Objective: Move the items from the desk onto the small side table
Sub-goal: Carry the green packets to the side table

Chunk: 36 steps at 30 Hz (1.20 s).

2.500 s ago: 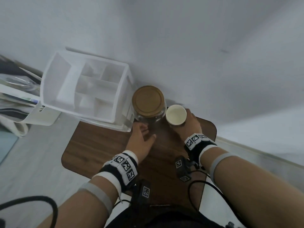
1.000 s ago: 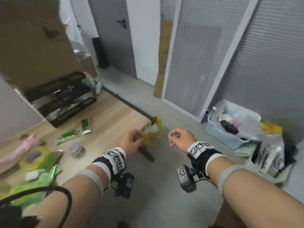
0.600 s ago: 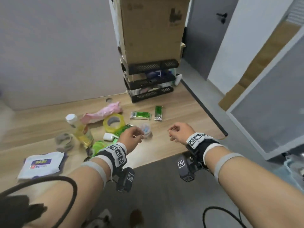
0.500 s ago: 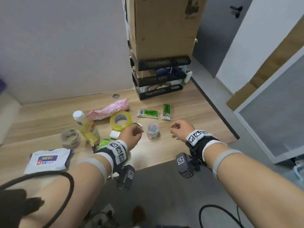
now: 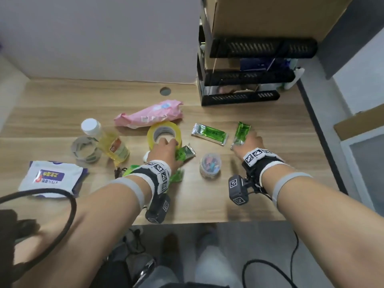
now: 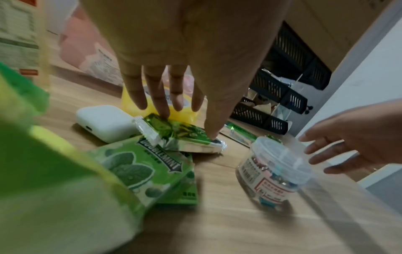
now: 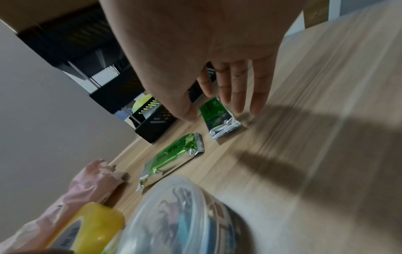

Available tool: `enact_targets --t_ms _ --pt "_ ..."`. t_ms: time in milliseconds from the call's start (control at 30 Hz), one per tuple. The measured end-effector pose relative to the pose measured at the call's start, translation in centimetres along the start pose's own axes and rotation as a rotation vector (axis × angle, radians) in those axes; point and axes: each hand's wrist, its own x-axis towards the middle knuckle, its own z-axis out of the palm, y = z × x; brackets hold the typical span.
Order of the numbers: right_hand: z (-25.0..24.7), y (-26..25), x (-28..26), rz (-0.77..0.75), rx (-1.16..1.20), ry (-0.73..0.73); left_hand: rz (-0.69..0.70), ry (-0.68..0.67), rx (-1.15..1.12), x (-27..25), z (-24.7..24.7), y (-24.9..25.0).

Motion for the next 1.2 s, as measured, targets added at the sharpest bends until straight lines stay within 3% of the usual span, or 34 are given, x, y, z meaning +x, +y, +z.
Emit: enact_targets --t_ms 133,300,433,533,633,800,933,1100,1200 --pt "2.0 -1.0 3.4 -0.025 -0.152 0.006 -0.066 0.031 0.022 1.1 0.5 1.6" --pt "2.2 -2.0 6.3 -0.057 -0.165 0.022 0.014 0.006 0.053 2.5 1.5 1.8" --pt "0.7 -3.0 7.2 -0.376 -0.066 0.087 -0.014 -0.035 0.074 3.0 0.6 2.1" --pt "0.3 -4.8 7.2 -0.618 -0.158 -0.109 -0.041 -0.075 0.039 2.9 -0.2 2.1" --pt "1.3 -6.3 6.9 -0.709 -0.252 -0.214 -0.026 -0.062 -0.022 2.4 -1.3 2.0" --pt "3.4 -7.1 6.4 -0.728 -0.386 -0.238 -0.128 0.031 -0.328 1.2 -2.7 0.9" --pt "3.3 -6.7 6.3 -0.658 -0.415 -0.228 -0.272 0.087 -0.704 0.5 -3.0 -0.4" --pt "0.4 -9.8 2.3 -0.681 -0.029 -0.226 -0.359 0.098 -1.083 -0.3 -2.5 -3.1" --pt "-0.8 -12.3 -2.6 -0.800 0.093 -0.312 -0.300 0.097 -1.222 -1.3 -3.8 -2.6"
